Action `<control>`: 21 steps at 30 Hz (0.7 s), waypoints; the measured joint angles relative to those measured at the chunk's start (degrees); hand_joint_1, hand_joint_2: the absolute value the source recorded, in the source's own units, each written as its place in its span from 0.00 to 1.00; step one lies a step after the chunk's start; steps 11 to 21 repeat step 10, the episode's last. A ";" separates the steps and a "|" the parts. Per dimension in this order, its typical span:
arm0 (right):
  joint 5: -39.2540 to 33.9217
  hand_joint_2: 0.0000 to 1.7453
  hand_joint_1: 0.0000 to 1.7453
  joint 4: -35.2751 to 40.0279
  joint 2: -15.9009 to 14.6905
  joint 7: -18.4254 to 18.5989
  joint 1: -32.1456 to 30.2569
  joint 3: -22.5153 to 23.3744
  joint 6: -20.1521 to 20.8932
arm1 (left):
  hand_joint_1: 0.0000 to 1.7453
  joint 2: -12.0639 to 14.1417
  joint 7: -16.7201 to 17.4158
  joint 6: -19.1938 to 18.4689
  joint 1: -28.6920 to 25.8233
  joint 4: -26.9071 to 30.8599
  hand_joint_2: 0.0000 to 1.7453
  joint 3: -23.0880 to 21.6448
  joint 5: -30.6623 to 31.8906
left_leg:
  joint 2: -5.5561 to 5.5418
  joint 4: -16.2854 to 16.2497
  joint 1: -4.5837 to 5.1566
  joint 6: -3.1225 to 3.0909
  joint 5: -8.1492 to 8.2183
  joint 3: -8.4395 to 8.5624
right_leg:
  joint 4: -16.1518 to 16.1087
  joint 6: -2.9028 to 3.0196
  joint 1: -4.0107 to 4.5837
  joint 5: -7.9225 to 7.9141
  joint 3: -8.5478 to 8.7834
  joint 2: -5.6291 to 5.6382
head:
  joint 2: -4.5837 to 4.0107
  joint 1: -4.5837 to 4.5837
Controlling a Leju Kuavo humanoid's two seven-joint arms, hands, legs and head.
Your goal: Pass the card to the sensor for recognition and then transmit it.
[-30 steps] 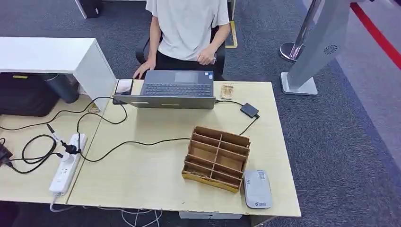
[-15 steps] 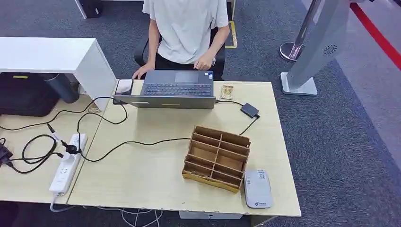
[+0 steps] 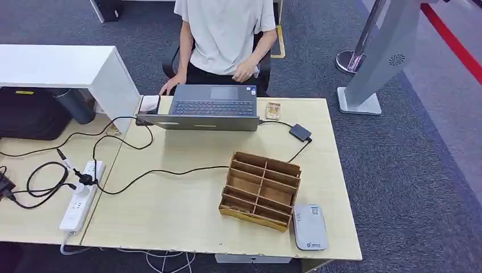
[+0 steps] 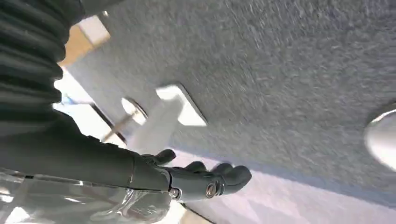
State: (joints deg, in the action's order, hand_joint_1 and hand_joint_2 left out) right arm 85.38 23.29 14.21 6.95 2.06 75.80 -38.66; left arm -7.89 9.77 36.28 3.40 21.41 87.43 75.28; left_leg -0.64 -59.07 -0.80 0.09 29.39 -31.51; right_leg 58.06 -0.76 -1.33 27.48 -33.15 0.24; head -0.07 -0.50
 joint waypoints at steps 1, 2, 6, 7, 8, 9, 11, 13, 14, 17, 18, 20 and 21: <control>0.99 1.00 0.00 -1.73 -0.46 0.11 0.10 -0.11 2.32 | 0.00 0.66 0.46 -3.39 -0.02 -1.44 0.00 -0.31 1.57 | 0.00 0.00 0.01 0.00 0.00 0.00 | 0.00 0.00 -0.01 0.00 -0.01 -0.01 | 0.00 -0.02; 1.97 0.00 0.00 -3.21 -0.79 1.12 0.26 -0.28 6.31 | 0.00 1.14 1.29 -8.54 -0.05 -2.56 0.00 -0.79 2.71 | 0.00 0.00 0.01 0.00 0.00 0.00 | -0.01 0.00 0.00 0.00 -0.01 -0.01 | 0.00 -0.04; 3.89 0.00 0.00 -7.84 -3.26 6.95 0.58 -4.77 39.54 | 0.00 2.97 7.09 -44.61 0.54 -5.48 1.00 -1.62 2.22 | -0.01 0.00 0.01 0.01 -0.01 0.01 | 0.02 0.01 -0.01 -0.01 0.00 -0.02 | 0.00 -0.07; 3.88 0.00 0.00 -8.58 -3.89 7.47 0.54 -6.89 44.76 | 0.00 2.69 8.12 -50.00 0.71 -6.09 1.00 -1.62 2.05 | 0.00 0.00 0.01 0.01 -0.01 0.00 | 0.02 0.02 -0.01 -0.02 0.00 0.00 | 0.00 -0.04; 3.88 0.00 0.00 -9.24 -4.11 7.72 0.56 -8.77 47.15 | 0.00 2.42 8.46 -52.11 0.80 -6.51 1.00 -1.64 2.05 | 0.01 0.00 0.01 0.01 -0.01 0.01 | 0.02 0.05 -0.01 -0.04 0.00 0.01 | 0.00 -0.04; 3.89 0.00 0.00 -9.74 -4.46 7.94 0.58 -10.39 48.15 | 0.00 1.96 8.68 -51.60 0.99 -7.03 1.00 -1.66 2.05 | 0.02 0.00 0.01 0.01 -0.01 0.01 | 0.01 0.06 -0.01 -0.04 0.01 0.01 | 0.00 -0.02; 3.86 0.00 0.00 -10.31 -4.57 8.02 0.62 -11.65 48.84 | 0.00 1.38 8.70 -51.16 1.12 -7.56 1.00 -1.66 2.05 | 0.02 -0.01 0.02 0.01 -0.01 0.01 | 0.00 0.06 -0.01 -0.04 0.01 0.01 | 0.00 -0.04; 3.86 0.00 0.00 -10.31 -4.57 8.02 0.62 -11.65 48.84 | 0.00 1.38 8.70 -51.16 1.12 -7.56 1.00 -1.66 2.05 | 0.02 -0.01 0.02 0.01 -0.01 0.01 | 0.00 0.06 -0.01 -0.04 0.01 0.01 | 0.00 -0.04; 3.86 0.00 0.00 -10.31 -4.57 8.02 0.62 -11.65 48.84 | 0.00 1.38 8.70 -51.16 1.12 -7.56 1.00 -1.66 2.05 | 0.02 -0.01 0.02 0.01 -0.01 0.01 | 0.00 0.06 -0.01 -0.04 0.01 0.01 | 0.00 -0.04; 3.86 0.00 0.00 -10.31 -4.57 8.02 0.62 -11.65 48.84 | 0.00 1.38 8.70 -51.16 1.12 -7.56 1.00 -1.66 2.05 | 0.02 -0.01 0.02 0.01 -0.01 0.01 | 0.00 0.06 -0.01 -0.04 0.01 0.01 | 0.00 -0.04; 3.86 0.00 0.00 -10.31 -4.57 8.02 0.62 -11.65 48.84 | 0.00 1.38 8.70 -51.16 1.12 -7.56 1.00 -1.66 2.05 | 0.02 -0.01 0.02 0.01 -0.01 0.01 | 0.00 0.06 -0.01 -0.04 0.01 0.01 | 0.00 -0.04; 3.86 0.00 0.00 -10.31 -4.57 8.02 0.62 -11.65 48.84 | 0.00 1.38 8.70 -51.16 1.12 -7.56 1.00 -1.66 2.05 | 0.02 -0.01 0.02 0.01 -0.01 0.01 | 0.00 0.06 -0.01 -0.04 0.01 0.01 | 0.00 -0.04; 3.86 0.00 0.00 -10.31 -4.57 8.02 0.62 -11.65 48.84 | 0.00 1.38 8.70 -51.16 1.12 -7.56 1.00 -1.66 2.05 | 0.02 -0.01 0.02 0.01 -0.01 0.01 | 0.00 0.06 -0.01 -0.04 0.01 0.01 | 0.00 -0.04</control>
